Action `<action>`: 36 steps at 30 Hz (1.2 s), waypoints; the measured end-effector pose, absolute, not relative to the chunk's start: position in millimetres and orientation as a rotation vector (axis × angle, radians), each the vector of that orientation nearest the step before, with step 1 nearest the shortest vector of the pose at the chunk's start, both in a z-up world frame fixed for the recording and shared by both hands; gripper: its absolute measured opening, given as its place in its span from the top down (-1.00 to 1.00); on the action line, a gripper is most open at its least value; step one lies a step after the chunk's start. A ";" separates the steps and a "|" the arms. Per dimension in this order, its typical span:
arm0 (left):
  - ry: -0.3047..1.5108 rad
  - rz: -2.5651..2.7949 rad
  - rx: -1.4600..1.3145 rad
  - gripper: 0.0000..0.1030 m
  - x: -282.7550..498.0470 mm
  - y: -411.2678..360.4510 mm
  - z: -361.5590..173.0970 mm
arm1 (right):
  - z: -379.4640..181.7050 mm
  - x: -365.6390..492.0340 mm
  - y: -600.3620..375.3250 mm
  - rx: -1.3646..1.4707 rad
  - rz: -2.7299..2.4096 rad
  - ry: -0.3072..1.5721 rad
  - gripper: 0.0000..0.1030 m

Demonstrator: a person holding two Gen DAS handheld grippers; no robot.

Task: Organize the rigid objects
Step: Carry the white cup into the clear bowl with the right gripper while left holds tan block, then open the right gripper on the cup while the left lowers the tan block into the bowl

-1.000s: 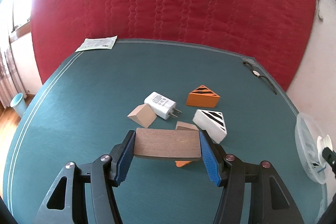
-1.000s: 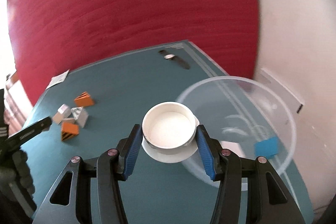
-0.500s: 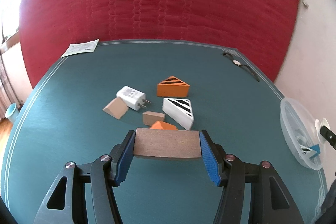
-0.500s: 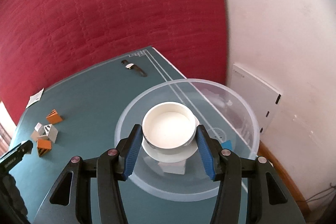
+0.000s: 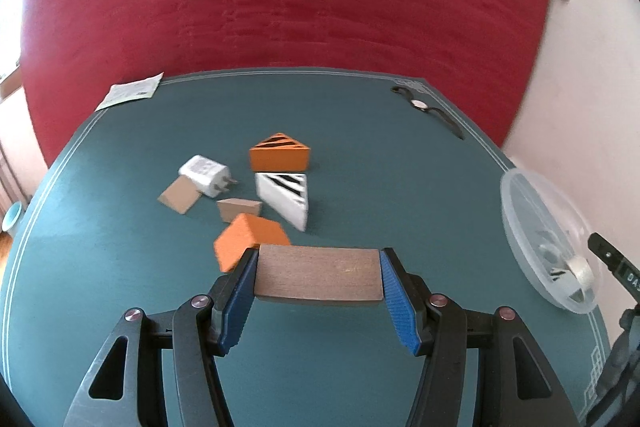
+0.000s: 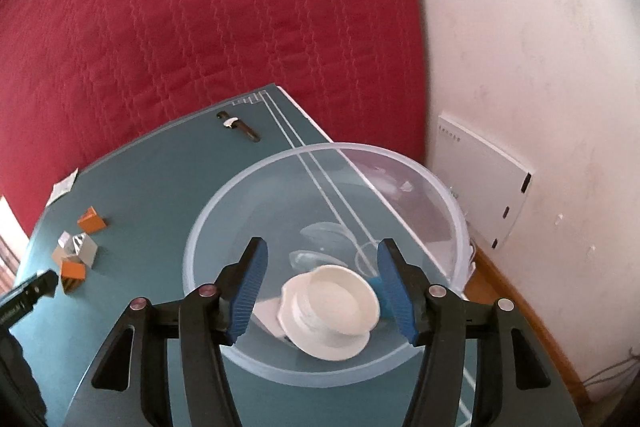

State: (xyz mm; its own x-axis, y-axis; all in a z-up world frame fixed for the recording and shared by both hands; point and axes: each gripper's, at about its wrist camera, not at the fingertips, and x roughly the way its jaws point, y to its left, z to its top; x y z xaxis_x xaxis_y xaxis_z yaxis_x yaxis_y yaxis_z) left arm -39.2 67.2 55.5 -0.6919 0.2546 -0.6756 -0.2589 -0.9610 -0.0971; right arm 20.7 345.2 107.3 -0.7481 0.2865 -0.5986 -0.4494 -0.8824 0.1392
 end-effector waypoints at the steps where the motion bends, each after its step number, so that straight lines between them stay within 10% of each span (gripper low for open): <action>1: 0.020 2.652 -1.059 -0.21 -39.1 70.9 55.7 | 106.7 22.7 346.4 -0.821 2.585 0.381 -0.14; 36: 0.333 2.278 -0.884 -0.23 -1.8 275.7 70.1 | 103.4 80.0 389.1 -0.645 2.482 0.312 -0.15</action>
State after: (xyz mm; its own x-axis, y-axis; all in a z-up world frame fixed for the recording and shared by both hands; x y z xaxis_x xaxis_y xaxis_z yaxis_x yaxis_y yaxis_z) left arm -1.8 275.7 70.1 -0.5520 0.4910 -0.6739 -0.6636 -0.7481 -0.0016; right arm 80.0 389.1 103.4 -0.7328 0.4532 -0.5076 -0.5647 -0.8212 0.0820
